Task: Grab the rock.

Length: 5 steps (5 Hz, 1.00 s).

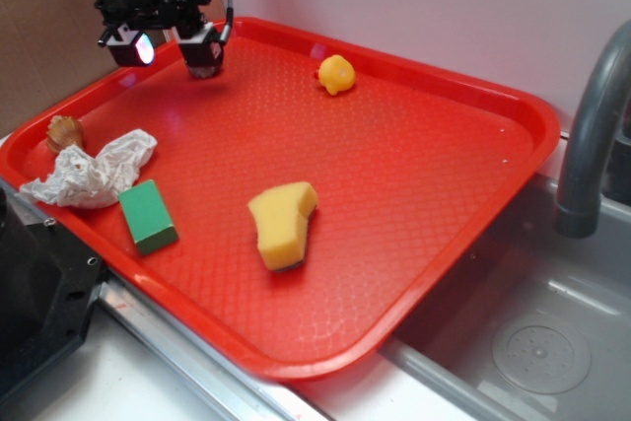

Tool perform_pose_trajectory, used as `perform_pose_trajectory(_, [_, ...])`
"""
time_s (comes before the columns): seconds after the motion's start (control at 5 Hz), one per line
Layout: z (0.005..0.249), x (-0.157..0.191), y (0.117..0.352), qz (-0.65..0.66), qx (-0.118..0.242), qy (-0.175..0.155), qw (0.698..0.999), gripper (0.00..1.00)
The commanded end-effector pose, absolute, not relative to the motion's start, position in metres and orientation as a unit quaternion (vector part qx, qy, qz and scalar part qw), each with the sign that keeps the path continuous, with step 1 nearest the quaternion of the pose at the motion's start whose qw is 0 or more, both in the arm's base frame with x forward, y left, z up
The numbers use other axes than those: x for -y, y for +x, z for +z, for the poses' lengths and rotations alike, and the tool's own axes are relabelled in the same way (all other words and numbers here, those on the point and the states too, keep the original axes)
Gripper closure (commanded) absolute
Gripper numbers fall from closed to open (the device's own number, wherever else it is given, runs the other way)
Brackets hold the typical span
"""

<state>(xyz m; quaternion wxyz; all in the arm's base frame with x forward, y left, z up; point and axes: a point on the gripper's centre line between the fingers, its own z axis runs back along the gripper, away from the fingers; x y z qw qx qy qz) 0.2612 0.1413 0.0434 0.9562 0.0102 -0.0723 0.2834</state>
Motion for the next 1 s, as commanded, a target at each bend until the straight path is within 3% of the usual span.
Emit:
perform_pose_trajectory(0.0, [0.054,-0.155,0.278,0.288,0.086,0.015,0.953,0.00])
perform_pose_trajectory(0.2, [0.045,-0.161,0.289,0.287,0.073,0.028,0.955,0.00])
perform_pose_trajectory(0.4, [0.032,-0.152,0.300,0.252,0.061,-0.017,0.966,0.00])
perform_pose_trajectory(0.6, [0.024,-0.146,0.299,0.252,0.039,-0.023,0.967,0.00])
perform_pose_trajectory(0.8, [0.026,-0.145,0.280,0.267,0.023,-0.028,0.963,1.00])
